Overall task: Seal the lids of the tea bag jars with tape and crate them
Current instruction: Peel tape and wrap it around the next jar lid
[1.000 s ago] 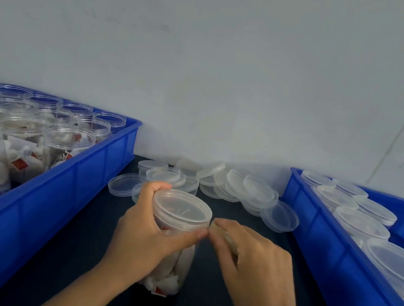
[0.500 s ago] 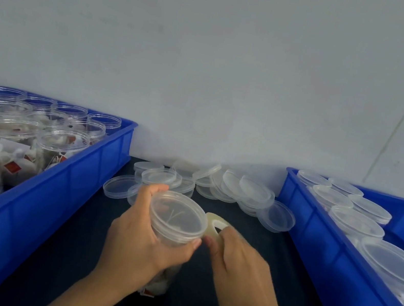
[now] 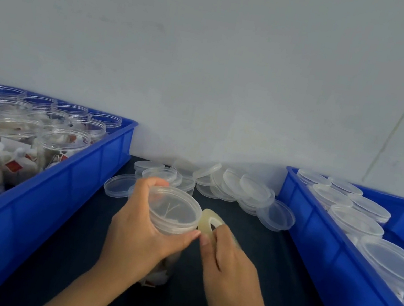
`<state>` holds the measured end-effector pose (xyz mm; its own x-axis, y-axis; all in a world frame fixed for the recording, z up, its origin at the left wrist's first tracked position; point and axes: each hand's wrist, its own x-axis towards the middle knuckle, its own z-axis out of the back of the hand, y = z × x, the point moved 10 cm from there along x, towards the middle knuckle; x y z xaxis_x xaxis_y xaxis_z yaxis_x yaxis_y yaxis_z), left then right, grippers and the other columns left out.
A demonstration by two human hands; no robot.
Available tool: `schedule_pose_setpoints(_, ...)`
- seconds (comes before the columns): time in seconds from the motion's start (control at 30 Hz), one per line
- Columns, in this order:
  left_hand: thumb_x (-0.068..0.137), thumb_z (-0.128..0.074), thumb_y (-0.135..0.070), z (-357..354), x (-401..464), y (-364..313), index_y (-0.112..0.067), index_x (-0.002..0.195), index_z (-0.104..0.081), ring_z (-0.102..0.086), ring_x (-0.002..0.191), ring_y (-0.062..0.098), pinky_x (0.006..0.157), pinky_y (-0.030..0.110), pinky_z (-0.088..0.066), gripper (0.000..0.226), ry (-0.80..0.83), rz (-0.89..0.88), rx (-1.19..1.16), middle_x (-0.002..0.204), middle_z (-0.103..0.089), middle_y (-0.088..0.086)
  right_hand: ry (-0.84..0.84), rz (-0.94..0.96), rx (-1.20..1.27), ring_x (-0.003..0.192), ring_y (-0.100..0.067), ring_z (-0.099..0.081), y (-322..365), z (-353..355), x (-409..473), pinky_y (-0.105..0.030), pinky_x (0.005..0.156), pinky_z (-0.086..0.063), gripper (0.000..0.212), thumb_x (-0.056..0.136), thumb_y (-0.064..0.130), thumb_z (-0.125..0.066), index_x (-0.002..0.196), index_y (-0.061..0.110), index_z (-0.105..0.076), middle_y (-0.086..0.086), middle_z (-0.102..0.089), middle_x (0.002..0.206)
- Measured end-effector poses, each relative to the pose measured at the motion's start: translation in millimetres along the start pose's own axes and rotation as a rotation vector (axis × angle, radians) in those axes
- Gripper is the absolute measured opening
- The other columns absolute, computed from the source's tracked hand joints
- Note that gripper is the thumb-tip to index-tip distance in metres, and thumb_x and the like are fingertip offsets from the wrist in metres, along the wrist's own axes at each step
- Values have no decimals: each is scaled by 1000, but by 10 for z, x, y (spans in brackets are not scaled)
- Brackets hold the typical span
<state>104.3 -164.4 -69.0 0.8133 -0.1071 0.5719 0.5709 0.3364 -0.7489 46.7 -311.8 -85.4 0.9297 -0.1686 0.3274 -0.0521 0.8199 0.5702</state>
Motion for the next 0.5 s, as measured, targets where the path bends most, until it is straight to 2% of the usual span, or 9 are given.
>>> schedule_pose_setpoints(0.1,42,-70,-74,-17,-5,-46,-38,117,-43,-50,100,-14,72,1,-40,87,3,-27,34,105,-53,-26,-94,52,-205,58,-6,-48,66,110,3,-20,57,-39,23,100,49,-24,92,31,-36,6,-48,66)
schedule_pose_setpoints(0.17,42,-67,-77,-28,-9,-73,-38,116,-42,-52,95,-11,68,3,-39,88,-2,-32,69,104,-54,-24,-138,81,-309,57,-5,-47,102,140,11,-19,52,-33,22,100,48,-23,98,31,-36,9,-47,64)
schedule_pose_setpoints(0.27,42,-66,-78,-29,-10,-79,-37,117,-42,-53,93,-2,70,7,-36,89,-15,-32,105,105,-55,-20,-157,124,-369,62,-6,-51,143,142,22,-21,60,-30,20,100,48,-24,94,31,-33,11,-48,67)
schedule_pose_setpoints(0.43,45,-76,-68,-6,3,-127,-33,121,-43,-53,95,0,72,7,-36,90,16,-85,164,105,-53,-20,-36,122,-431,60,-8,-45,75,18,45,-21,52,-26,26,101,50,-15,95,27,-25,10,-42,66)
schedule_pose_setpoints(0.5,47,-75,-68,8,-3,-210,-29,123,-45,-55,91,1,71,8,-37,90,30,-150,221,106,-56,-17,30,64,-370,68,-11,-52,-19,-37,57,-24,58,-36,29,102,47,-19,97,23,-36,10,-49,74)
